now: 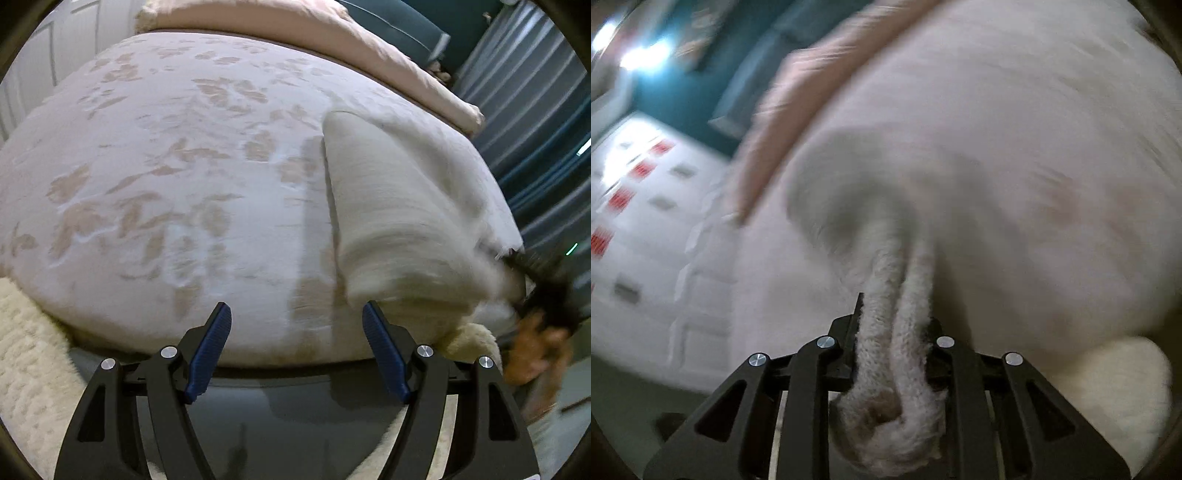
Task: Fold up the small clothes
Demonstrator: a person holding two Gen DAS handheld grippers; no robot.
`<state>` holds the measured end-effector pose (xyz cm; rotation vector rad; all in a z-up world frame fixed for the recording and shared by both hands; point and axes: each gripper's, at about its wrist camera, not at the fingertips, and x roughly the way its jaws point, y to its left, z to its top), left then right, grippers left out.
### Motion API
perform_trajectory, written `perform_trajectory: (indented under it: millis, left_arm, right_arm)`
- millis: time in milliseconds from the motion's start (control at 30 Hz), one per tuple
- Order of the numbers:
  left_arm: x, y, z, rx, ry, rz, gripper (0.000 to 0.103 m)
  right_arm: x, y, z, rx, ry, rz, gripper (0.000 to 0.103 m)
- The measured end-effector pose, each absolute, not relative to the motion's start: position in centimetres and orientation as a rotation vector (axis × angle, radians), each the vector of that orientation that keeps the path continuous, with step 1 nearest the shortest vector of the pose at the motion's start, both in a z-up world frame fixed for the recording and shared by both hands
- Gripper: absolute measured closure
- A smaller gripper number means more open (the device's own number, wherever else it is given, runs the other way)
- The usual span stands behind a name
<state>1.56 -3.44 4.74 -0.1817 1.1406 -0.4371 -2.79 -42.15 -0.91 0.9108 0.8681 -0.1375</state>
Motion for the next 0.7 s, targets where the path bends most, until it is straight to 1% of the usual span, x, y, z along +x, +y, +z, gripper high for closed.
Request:
perform_trajectory:
  millis: [33,100,200,233,333,433,533,633,700]
  left_arm:
    - [1.6,-4.3,4.7,-0.175,1.142,-0.457,0.031]
    - [1.9,-6.3,4.5,-0.151,1.153,-0.492,0.031]
    - [1.9,-8.2,4.9,-0.125,1.148,-0.509,0.031]
    - [2.0,-8.6,5.2,-0.118,1.141,-0.507,0.031]
    - [2.1,-8.7,5.9,-0.117,1.120,-0.496,0.031]
    - [2.5,-7.8,5.8,-0.132,1.121,-0.469,0.030]
    - [2.5,-7.2,5.7,-0.145,1.136,-0.451,0.030]
    - [2.2,-6.6,6.1,-0.142,1.127,-0.439,0.030]
    - [1.9,-6.0,6.7,-0.142,1.109,-0.429,0.030]
  right_arm:
    - [-3.5,-42.9,-2.3,0.904,0.889,-0.160,0.085]
    - [-3.9,-43.4,-3.0,0.951,0.865,-0.109,0.083]
    - [-3.2,-43.0,-1.5,0.862,0.889,-0.127,0.079]
    - [-3.1,-42.9,-0.8,0.820,0.898,-0.151,0.075]
    - [-4.2,-42.4,1.7,0.718,0.884,-0.235,0.068]
    - [-5.3,-41.1,4.8,0.631,0.826,-0.293,0.068]
    - [-4.6,-38.6,7.3,0.622,0.778,-0.159,0.068]
    - [-2.0,-35.8,7.3,0.570,0.799,-0.036,0.070]
    - [0.5,-33.5,5.5,0.541,0.863,0.047,0.074]
